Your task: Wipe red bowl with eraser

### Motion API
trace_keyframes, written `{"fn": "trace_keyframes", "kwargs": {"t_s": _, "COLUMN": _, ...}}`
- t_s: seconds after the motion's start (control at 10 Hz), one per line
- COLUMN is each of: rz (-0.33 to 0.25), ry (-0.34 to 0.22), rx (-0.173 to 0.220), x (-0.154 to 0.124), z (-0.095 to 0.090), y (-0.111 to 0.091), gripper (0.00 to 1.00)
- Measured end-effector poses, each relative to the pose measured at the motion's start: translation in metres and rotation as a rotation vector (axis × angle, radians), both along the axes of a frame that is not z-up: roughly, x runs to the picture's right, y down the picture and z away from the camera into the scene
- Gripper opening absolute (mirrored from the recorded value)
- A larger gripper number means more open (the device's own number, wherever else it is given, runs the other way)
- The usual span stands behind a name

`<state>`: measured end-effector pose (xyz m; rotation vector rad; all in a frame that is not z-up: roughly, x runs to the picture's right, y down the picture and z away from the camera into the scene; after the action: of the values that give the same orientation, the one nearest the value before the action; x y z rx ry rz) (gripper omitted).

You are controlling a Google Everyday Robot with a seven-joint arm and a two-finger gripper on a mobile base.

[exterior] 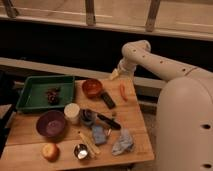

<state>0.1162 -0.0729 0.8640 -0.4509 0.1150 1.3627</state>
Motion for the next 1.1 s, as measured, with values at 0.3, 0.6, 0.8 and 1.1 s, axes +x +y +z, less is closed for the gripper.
{"fn": "trace_keyframes", "kwargs": {"t_s": 0.3, "rz": 0.000, "ry": 0.000, "rx": 0.000, "x": 0.000, "z": 0.000, "y": 0.000, "gripper": 0.80}}
{"fn": "trace_keyframes", "kwargs": {"t_s": 0.6, "rz": 0.000, "ry": 0.000, "rx": 0.000, "x": 0.000, "z": 0.000, "y": 0.000, "gripper": 0.80}}
{"fn": "trace_keyframes", "kwargs": {"t_s": 0.8, "rz": -0.001, "ry": 0.000, "rx": 0.000, "x": 0.000, "z": 0.000, "y": 0.000, "gripper": 0.80}}
{"fn": "trace_keyframes", "kwargs": {"t_s": 1.1, "rz": -0.091, "ry": 0.031, "rx": -0.002, "x": -0.005, "z": -0.001, "y": 0.013, "gripper": 0.80}}
